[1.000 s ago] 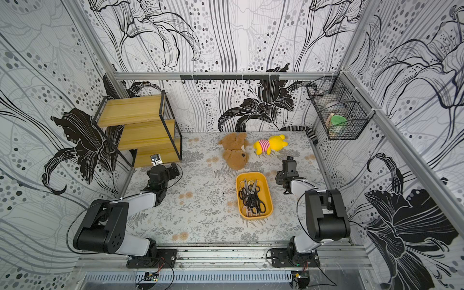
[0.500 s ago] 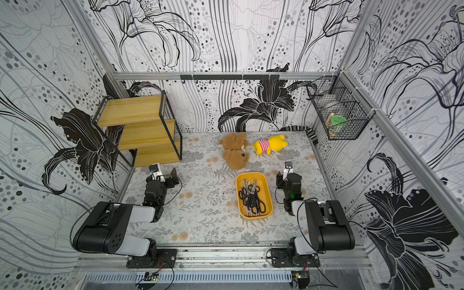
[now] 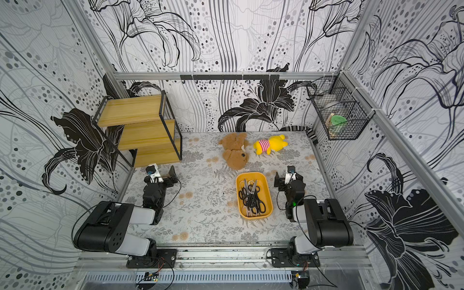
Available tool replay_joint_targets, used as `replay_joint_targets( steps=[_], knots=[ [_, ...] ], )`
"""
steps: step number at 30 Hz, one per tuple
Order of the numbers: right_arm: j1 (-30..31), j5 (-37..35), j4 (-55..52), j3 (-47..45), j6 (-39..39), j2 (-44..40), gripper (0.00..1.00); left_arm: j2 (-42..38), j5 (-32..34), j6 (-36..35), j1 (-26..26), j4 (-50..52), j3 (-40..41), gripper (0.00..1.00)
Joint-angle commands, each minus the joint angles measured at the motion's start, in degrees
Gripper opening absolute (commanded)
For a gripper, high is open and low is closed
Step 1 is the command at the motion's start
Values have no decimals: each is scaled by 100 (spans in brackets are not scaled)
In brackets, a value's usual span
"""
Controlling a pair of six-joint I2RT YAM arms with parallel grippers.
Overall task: Put the scissors into the storage box
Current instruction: Reset both arms
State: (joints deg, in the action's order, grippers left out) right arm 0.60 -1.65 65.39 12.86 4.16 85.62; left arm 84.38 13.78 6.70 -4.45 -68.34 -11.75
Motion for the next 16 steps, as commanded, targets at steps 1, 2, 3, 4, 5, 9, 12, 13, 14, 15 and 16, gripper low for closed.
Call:
replay_joint_targets(
  steps=[1, 2, 3, 4, 5, 9, 12, 13, 14, 15, 16],
  knots=[
    [-42, 86, 167, 43, 33, 30, 95, 25, 72, -48, -3, -276, 15, 98],
    [-41, 78, 226, 25, 38, 46, 95, 18, 73, -53, -3, -274, 11, 98],
    [-41, 71, 182, 34, 37, 31, 95, 24, 72, -54, -3, -274, 6, 98],
    [-42, 76, 222, 33, 35, 42, 95, 18, 72, -55, -3, -271, 6, 98],
    [-43, 81, 179, 35, 31, 34, 95, 13, 73, -50, -1, -275, 13, 98],
    [-44, 103, 160, 50, 31, 38, 95, 18, 74, -52, -3, -272, 13, 98],
    [-106, 226, 84, 94, -10, 51, 95, 18, 73, -55, 3, -276, 6, 98],
    [-113, 227, 86, 100, -5, 51, 95, 22, 74, -50, 1, -269, 0, 98],
    [-113, 220, 98, 86, -4, 44, 95, 19, 72, -55, -3, -272, 5, 98],
    [-113, 211, 119, 77, -3, 42, 95, 18, 72, -55, -3, -276, 11, 98],
    [-113, 209, 116, 77, 4, 42, 95, 22, 74, -50, -12, -279, 12, 98]
  ],
)
